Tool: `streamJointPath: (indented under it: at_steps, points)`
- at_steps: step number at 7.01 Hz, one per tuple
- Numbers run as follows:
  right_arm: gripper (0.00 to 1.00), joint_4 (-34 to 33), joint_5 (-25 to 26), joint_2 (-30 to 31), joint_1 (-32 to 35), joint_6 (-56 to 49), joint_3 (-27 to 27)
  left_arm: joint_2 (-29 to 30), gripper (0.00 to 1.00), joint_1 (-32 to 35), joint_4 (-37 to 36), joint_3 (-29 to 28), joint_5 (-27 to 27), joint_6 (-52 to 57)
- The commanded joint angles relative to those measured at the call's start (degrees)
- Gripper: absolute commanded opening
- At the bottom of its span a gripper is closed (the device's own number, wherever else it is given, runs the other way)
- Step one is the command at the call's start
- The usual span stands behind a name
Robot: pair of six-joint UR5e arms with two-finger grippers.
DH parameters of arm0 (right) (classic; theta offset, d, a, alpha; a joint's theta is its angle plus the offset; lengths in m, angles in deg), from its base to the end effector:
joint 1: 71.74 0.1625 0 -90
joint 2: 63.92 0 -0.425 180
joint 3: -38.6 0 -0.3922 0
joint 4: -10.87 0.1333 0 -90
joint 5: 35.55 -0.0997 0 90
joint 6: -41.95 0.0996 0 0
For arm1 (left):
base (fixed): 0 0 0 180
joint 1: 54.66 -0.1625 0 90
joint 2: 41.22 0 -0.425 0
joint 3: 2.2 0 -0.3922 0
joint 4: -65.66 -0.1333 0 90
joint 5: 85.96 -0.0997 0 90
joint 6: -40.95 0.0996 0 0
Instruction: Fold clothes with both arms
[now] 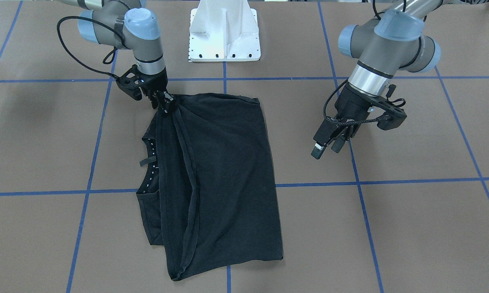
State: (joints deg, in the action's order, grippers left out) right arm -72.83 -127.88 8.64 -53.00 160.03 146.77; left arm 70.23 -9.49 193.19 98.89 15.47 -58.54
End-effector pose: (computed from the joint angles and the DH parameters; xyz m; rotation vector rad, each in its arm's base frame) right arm -0.5143 -0.3110 0.3471 -0.1008 -0.7448 0.7647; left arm 0.3508 -0.5140 0.2867 0.2128 1.2429 -0.7064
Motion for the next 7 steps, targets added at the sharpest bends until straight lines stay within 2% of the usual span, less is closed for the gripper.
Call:
streamJointPath:
  at_steps: [1, 5, 7]
  points:
    - [0.00, -0.76, -0.48, -0.06, 0.59, -0.39, 0.46, 0.00, 1.00, 0.00, 0.00, 0.07, 0.00, -0.26]
    - [0.00, -0.76, -0.40, -0.06, 0.34, -0.39, 0.46, -0.09, 1.00, 0.00, 0.00, 0.07, 0.00, -0.44]
    - [0.00, -4.25, -0.75, -0.06, 0.69, -0.48, 3.25, 0.00, 1.00, 0.00, 0.00, 0.16, 0.00, -0.44]
